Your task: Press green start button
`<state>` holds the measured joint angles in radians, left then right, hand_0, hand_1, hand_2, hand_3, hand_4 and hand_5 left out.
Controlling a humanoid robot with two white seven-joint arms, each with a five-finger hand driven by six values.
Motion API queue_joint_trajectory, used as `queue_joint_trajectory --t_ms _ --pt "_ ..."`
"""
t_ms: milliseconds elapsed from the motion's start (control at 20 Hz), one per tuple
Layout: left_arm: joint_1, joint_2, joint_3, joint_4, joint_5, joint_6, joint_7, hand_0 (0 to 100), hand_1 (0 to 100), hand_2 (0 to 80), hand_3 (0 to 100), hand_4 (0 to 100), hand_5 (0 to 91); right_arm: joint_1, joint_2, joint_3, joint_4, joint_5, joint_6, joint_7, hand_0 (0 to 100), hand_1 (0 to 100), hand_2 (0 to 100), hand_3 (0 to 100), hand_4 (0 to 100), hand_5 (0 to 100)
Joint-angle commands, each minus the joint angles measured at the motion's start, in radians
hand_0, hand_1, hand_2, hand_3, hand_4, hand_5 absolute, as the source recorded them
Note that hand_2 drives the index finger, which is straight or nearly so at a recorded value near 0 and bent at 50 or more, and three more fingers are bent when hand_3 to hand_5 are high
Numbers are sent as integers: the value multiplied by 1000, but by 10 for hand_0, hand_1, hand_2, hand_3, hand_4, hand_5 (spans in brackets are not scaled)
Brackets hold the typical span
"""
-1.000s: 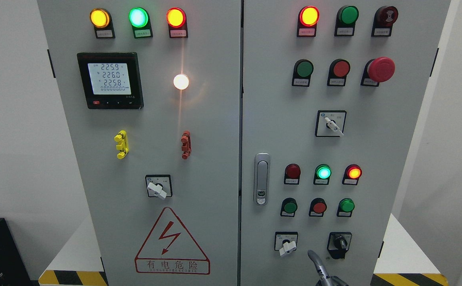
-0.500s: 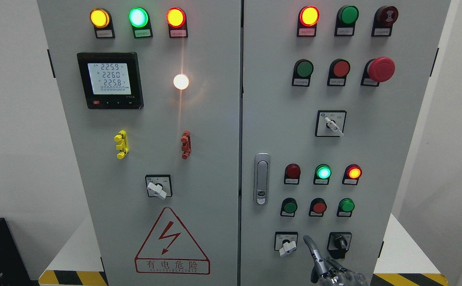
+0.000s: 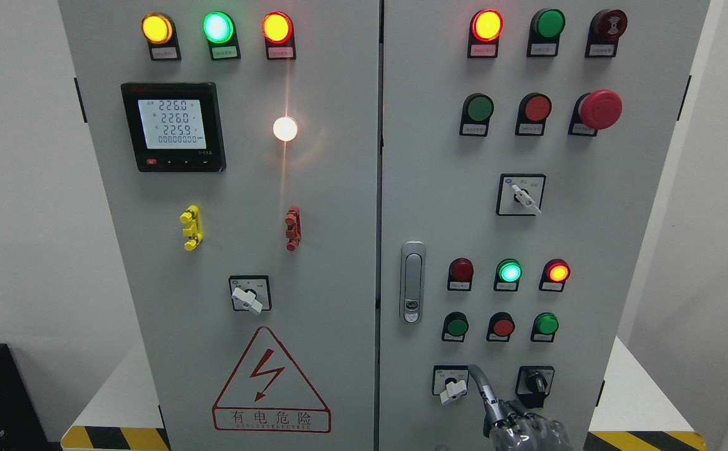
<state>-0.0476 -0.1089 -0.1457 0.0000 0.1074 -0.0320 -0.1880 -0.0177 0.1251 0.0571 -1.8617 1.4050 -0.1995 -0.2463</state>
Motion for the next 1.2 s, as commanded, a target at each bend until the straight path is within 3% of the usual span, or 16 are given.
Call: queue_joint_trajectory --t_ms 0,1150 --pt "0 0 0 -28 0 0 1 120 556 0 0 0 0 -41 2 7 41 12 12 2 260 325 0 741 796 971" --pt "0 0 0 -28 0 0 1 120 556 0 0 0 0 -159 4 -3 167 17 42 25 272 329 0 741 794 971"
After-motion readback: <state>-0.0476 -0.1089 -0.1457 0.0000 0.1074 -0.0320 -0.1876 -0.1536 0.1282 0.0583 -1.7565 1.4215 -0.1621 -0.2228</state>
